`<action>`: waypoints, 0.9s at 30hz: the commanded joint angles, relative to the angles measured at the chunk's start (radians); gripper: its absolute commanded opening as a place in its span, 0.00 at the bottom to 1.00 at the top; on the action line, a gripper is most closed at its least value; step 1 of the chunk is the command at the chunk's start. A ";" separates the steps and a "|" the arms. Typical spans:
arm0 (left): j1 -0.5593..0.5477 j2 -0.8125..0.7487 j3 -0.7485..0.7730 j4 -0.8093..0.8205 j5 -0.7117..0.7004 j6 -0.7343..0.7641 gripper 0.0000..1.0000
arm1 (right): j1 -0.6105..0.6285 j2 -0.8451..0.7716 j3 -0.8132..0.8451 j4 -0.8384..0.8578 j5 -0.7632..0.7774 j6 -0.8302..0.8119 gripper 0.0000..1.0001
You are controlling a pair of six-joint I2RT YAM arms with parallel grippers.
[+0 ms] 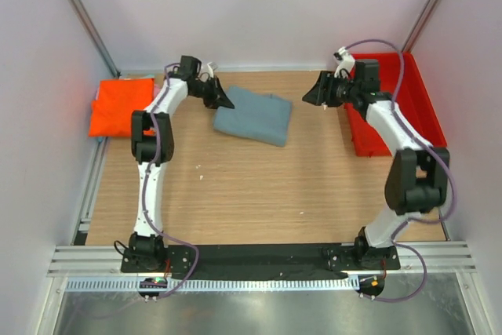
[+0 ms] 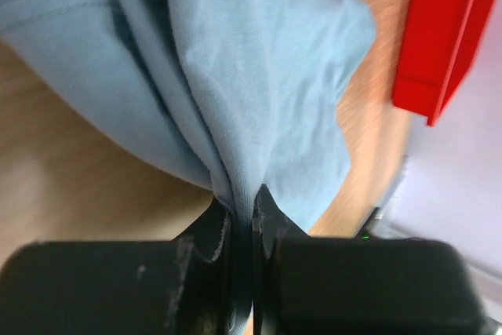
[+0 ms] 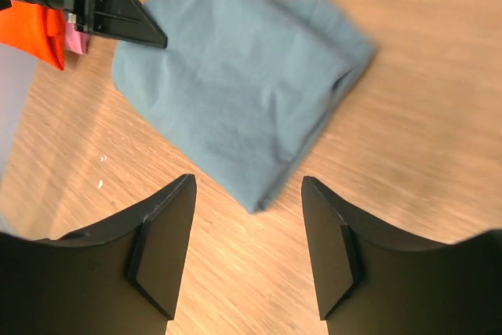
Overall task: Fold and stack the t-shirts
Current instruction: Neatly place the folded tshirt to the corner
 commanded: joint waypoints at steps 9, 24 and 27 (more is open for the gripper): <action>0.144 -0.284 0.080 -0.604 -0.289 0.468 0.00 | -0.003 -0.426 -0.173 -0.154 0.203 -0.187 0.77; 0.192 -0.481 0.132 -0.638 -0.643 0.602 0.00 | -0.023 -0.582 -0.334 -0.039 0.215 -0.164 0.83; 0.201 -0.531 0.098 -0.609 -0.699 0.621 0.00 | -0.031 -0.583 -0.348 -0.027 0.197 -0.159 0.83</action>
